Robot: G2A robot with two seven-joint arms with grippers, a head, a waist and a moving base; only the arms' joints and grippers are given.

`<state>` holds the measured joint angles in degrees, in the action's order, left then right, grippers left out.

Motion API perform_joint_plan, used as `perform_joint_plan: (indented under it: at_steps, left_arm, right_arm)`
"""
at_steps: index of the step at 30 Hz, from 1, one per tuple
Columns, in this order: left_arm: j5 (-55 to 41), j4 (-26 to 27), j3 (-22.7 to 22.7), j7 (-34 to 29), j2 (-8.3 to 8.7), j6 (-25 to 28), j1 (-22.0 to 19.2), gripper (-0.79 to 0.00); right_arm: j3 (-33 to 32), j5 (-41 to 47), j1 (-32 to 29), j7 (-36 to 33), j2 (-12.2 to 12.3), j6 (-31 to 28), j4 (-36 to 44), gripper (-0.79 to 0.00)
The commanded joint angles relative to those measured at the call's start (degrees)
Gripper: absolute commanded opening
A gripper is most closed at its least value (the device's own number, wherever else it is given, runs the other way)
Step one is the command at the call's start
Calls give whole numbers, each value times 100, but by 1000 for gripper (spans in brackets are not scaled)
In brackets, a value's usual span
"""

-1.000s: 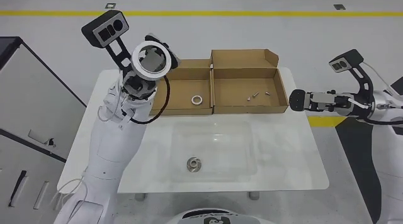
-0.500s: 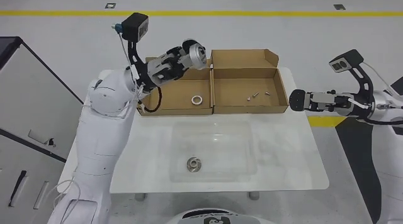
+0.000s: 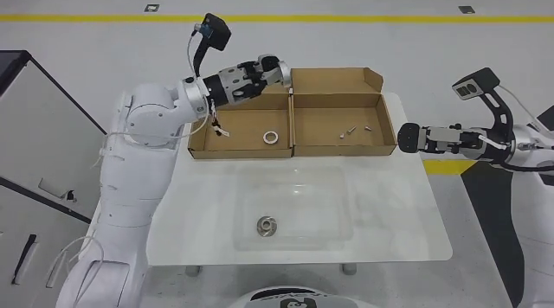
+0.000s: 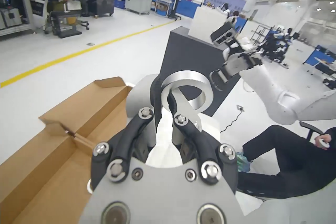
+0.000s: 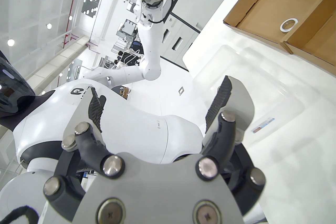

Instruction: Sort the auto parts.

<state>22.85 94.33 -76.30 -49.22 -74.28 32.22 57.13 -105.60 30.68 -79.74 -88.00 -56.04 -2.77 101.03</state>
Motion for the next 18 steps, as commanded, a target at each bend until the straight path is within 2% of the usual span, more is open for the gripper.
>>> perform_joint_plan:
  at_steps: [1,6,10,14,18]
  left_arm:
    - [270,-79,50,-54,20,-78,-49,-785]
    - [988,-207,164,-312,80,-292,-143,-785]
    - [1796,-388,344,-795,139,-367,-285,-785]
    - [2411,-695,676,-1301,165,-274,-568,-785]
    - [2785,-1090,1034,-1410,144,-197,-887,-785]
  right_arm:
    - [0,0,0,0,0,0,0,0]
    - [0,0,0,0,0,0,0,0]
    - [0,0,0,0,0,0,0,0]
    - [0,0,0,0,0,0,0,0]
    - [0,0,0,0,0,0,0,0]
